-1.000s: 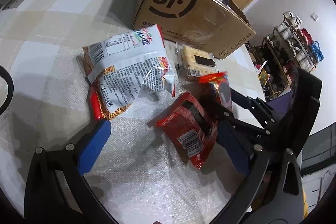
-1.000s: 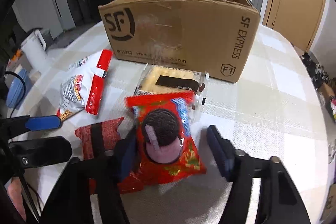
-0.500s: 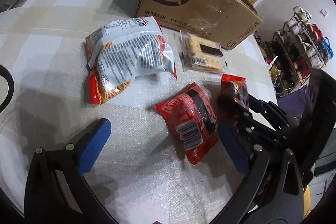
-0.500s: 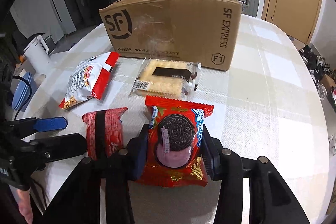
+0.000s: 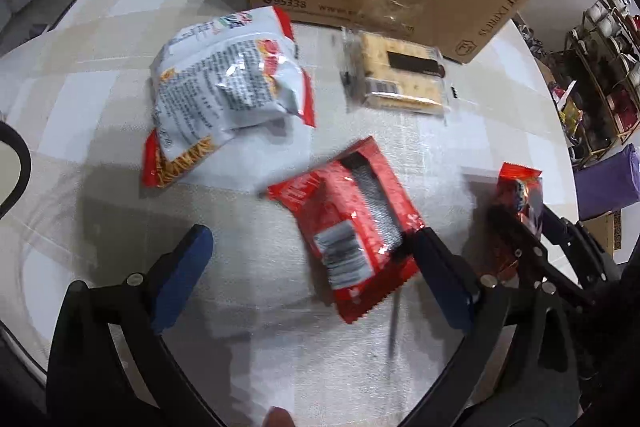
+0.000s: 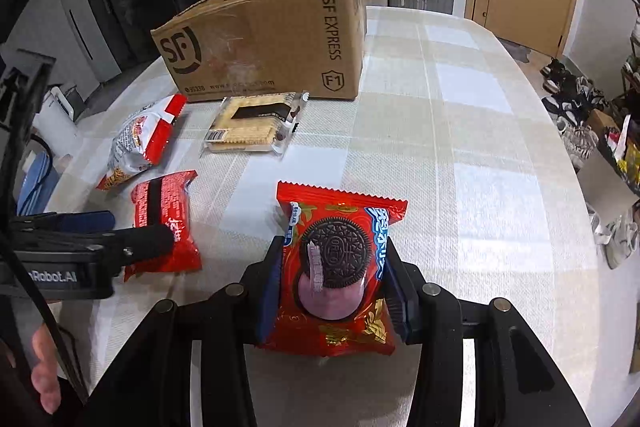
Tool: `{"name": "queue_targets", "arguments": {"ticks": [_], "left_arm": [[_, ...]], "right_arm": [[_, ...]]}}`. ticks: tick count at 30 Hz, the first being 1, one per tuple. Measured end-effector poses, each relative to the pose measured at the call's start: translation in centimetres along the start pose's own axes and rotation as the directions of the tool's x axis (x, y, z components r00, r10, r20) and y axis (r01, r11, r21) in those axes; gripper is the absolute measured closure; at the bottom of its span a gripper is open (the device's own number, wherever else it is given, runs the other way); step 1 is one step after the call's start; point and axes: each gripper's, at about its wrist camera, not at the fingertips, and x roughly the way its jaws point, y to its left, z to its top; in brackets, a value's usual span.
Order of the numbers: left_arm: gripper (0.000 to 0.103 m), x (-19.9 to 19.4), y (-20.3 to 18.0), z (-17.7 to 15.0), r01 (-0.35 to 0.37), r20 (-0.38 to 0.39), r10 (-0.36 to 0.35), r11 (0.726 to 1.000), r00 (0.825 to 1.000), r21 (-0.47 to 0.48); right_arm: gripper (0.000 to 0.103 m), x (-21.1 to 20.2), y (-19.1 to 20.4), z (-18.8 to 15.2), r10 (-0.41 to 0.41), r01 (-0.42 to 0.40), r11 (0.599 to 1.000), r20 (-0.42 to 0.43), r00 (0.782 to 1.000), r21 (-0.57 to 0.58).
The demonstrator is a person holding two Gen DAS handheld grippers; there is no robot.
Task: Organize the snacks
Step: 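Lift the red Oreo pack with the right gripper while the left gripper grasps the red chip bag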
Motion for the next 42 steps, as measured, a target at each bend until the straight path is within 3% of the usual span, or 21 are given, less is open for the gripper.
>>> {"name": "queue_targets", "arguments": {"ticks": [4,7,8,13,15,21,28,42], "left_arm": [[0.007,0.0,-1.0,0.1,-0.019,-0.01,0.019,1.0,1.0,-0.002],[0.021,-0.3,-1.3,0.2,0.0,-0.021,-0.001,1.0,1.0,-0.027],[0.022,-0.2,-1.8,0.4,-0.003,-0.036,0.002,1.0,0.999,-0.02],[0.029,1.1,-4.3,1.6,-0.081,-0.079,0.083,0.996,0.993,0.029],[0.037,1.1,-5.1,1.9,-0.081,-0.084,0.084,0.996,0.993,0.036],[0.041,1.0,-6.8,2.4,-0.121,-0.094,0.126,0.991,0.988,0.057],[0.056,-0.1,-5.5,1.8,-0.055,-0.095,0.064,0.994,0.993,0.095],[0.059,-2.7,-0.7,0.3,0.047,-0.061,-0.042,0.994,0.997,0.094]], "right_arm": [[0.058,-0.3,-0.4,-0.3,0.012,-0.012,1.0,0.002,1.0,0.011],[0.058,-0.2,-0.5,-0.3,0.02,-0.02,1.0,0.007,1.0,0.021],[0.058,-0.2,-0.5,-0.3,0.021,-0.021,1.0,0.008,1.0,0.02],[0.058,-0.1,-0.6,-0.3,0.029,-0.03,0.999,0.011,1.0,0.021],[0.058,-0.1,-0.7,-0.4,0.035,-0.035,0.999,0.013,0.999,0.022],[0.058,-0.2,-0.9,-0.4,0.047,-0.048,0.999,0.015,0.999,0.024],[0.058,-0.3,-1.0,-0.5,0.054,-0.054,0.998,0.015,0.998,0.03],[0.058,-1.0,-0.4,-0.5,0.067,-0.068,0.997,0.045,0.997,0.025]]}}
